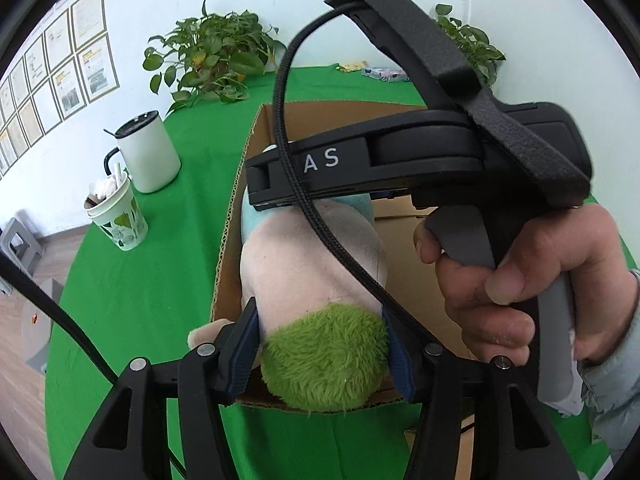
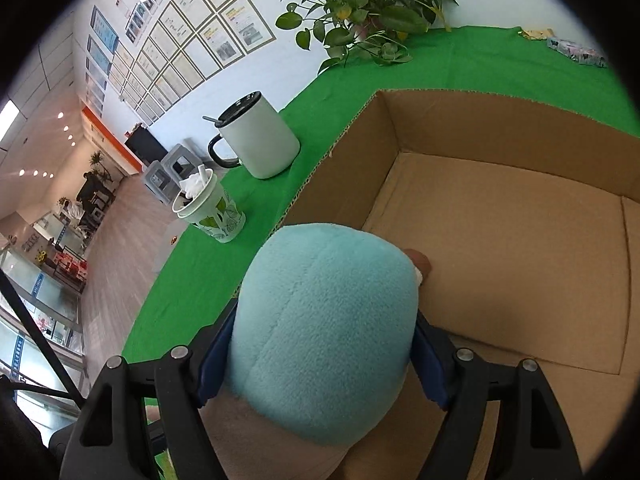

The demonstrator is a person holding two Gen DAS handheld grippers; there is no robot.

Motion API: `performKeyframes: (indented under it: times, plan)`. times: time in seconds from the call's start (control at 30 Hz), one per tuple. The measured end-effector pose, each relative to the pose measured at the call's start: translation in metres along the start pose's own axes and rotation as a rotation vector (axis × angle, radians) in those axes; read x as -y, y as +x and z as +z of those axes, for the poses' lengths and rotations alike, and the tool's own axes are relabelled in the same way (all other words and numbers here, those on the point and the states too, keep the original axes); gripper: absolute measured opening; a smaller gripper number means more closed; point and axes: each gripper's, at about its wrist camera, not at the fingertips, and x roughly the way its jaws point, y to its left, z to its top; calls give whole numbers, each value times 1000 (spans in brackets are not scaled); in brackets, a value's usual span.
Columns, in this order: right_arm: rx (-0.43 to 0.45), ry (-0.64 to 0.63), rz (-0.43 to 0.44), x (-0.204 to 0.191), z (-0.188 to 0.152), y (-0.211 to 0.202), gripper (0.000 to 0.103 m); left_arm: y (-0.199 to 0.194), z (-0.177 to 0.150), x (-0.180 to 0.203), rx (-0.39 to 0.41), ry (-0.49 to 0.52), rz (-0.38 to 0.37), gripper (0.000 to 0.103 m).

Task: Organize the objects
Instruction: 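Carry the plush toy with both grippers and lower it into the large cardboard box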

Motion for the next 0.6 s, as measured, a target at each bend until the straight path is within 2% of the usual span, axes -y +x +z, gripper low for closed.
performKeyframes:
  times: [0.2,0.3,0.43,0.6]
  plan:
    - [3,15,44,3,4,-1,79,-8,-1,-11,25,-18,-12,55]
    - [5,8,48,0,8,3,80,-9,3,-14,3,-55,-11,52]
    - [-9,15,30,0,10,4,88,-11,3,-8,-12,-63,24,51]
    - [-26,58,-23,-1,14,-12,88,-6,-1,-16,-17,-66,21,51]
